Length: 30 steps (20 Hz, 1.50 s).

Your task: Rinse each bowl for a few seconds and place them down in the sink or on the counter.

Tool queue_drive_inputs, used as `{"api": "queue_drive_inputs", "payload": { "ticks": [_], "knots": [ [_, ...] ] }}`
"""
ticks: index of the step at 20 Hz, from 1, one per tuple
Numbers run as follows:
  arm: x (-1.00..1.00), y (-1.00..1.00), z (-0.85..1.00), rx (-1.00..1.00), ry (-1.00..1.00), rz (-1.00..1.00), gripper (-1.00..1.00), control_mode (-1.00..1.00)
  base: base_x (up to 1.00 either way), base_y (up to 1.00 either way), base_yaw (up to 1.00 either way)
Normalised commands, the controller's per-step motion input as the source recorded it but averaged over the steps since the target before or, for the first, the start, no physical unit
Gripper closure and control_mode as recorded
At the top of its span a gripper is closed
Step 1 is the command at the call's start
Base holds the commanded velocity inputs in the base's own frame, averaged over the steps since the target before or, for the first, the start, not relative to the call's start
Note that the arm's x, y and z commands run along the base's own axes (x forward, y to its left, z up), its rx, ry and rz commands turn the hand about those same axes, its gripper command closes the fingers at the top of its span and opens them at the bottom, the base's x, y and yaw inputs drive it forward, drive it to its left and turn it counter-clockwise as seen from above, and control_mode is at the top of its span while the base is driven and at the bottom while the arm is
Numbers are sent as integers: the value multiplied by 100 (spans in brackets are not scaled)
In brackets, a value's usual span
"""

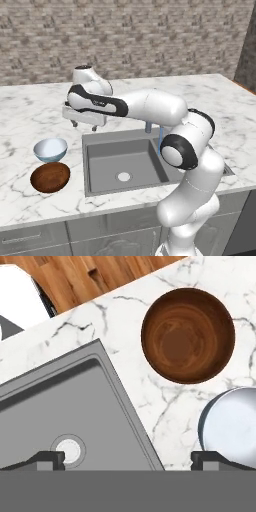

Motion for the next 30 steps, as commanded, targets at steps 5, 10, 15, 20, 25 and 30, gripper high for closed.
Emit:
{"api": "queue_drive_inputs", "payload": {
  "ticks": [5,10,15,20,25,30],
  "knots": [
    [1,13,-24,-3,-5,8,-100,-100,0,0,0],
    [4,12,-28,0,-1,7,-100,-100,0,0,0],
    [7,9,-30,4,-2,6,-100,-100,0,0,0],
    [17,19,-20,2,-5,4,-100,-100,0,0,0],
    [18,23,-21,0,-4,3,-100,-100,0,0,0],
    [18,17,-24,0,-2,4,-100,-100,0,0,0]
  ]
}}
